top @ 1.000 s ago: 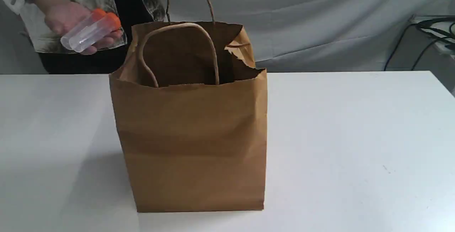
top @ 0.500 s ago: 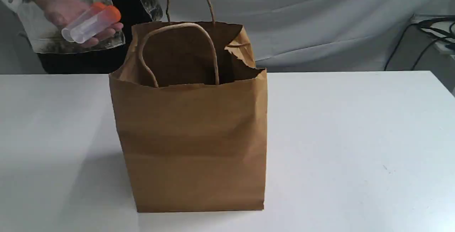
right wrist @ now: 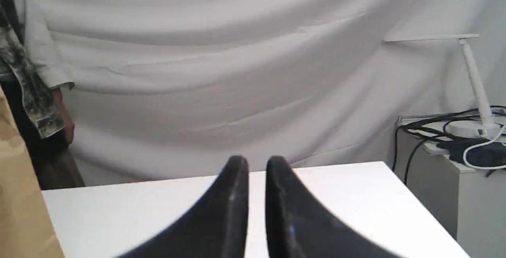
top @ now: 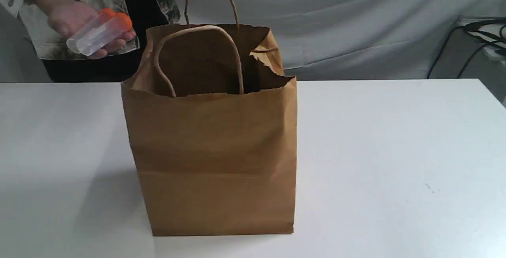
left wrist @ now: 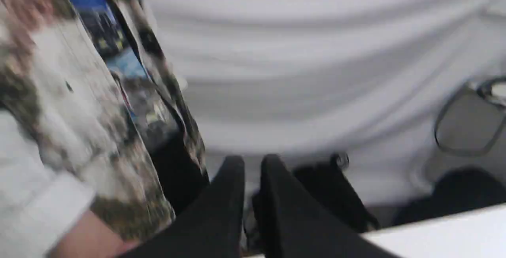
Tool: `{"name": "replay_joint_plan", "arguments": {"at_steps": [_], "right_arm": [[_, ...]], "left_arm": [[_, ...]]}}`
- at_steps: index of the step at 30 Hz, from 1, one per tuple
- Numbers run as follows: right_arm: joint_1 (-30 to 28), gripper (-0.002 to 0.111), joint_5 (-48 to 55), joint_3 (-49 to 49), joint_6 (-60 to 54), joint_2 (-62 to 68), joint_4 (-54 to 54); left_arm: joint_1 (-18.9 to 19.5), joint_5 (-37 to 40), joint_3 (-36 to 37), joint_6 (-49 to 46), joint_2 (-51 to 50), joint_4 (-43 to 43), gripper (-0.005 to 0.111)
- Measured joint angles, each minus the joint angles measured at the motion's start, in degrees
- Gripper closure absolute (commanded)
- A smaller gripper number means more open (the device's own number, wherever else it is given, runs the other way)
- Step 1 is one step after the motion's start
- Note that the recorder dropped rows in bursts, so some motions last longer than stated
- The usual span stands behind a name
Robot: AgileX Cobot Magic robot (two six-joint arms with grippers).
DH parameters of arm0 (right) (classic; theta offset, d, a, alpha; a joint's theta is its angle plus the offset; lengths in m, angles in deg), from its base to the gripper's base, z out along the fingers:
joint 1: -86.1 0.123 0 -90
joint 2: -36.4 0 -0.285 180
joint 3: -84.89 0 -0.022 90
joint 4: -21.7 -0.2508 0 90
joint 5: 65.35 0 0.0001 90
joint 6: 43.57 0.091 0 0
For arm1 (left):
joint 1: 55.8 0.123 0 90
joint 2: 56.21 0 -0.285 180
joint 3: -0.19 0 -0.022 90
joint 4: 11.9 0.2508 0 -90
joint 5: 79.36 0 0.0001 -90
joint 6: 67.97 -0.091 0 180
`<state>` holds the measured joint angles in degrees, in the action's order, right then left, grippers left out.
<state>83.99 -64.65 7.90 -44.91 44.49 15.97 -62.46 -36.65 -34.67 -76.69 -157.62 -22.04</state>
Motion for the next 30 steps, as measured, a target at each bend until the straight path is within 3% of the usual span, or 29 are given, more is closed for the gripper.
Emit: {"name": "replay_joint_plan", "arguments": {"at_steps": [5, 11, 17, 19, 27, 30], "right_arm": [[1.3, 0.099, 0.5, 0.0, 0.0, 0.0, -0.4], [1.4, 0.099, 1.0, 0.0, 0.0, 0.0, -1.2], [1.4, 0.099, 1.2, 0.0, 0.1, 0.0, -1.9], [1.4, 0.099, 1.8, 0.0, 0.2, 0.0, -2.0], [5.0, 0.099, 2.7, 0.0, 0.2, 0.0, -2.1], [6.0, 0.099, 2.7, 0.0, 0.2, 0.0, -2.1]], "left_arm": [[0.0, 9.6, 0.0, -0.2, -3.0, -5.4, 0.093], [0.0, 13.9, 0.0, -2.4, -5.8, -16.2, 0.076], [0.0, 23.1, 0.0, -1.1, -8.9, -13.0, 0.046], [0.0, 25.1, 0.0, -0.3, -9.6, -12.1, 0.042], [-1.5, 20.6, 0.0, 2.7, -10.2, -13.1, 0.034], [-1.7, 19.9, 0.0, 2.7, -10.3, -14.1, 0.023]]}}
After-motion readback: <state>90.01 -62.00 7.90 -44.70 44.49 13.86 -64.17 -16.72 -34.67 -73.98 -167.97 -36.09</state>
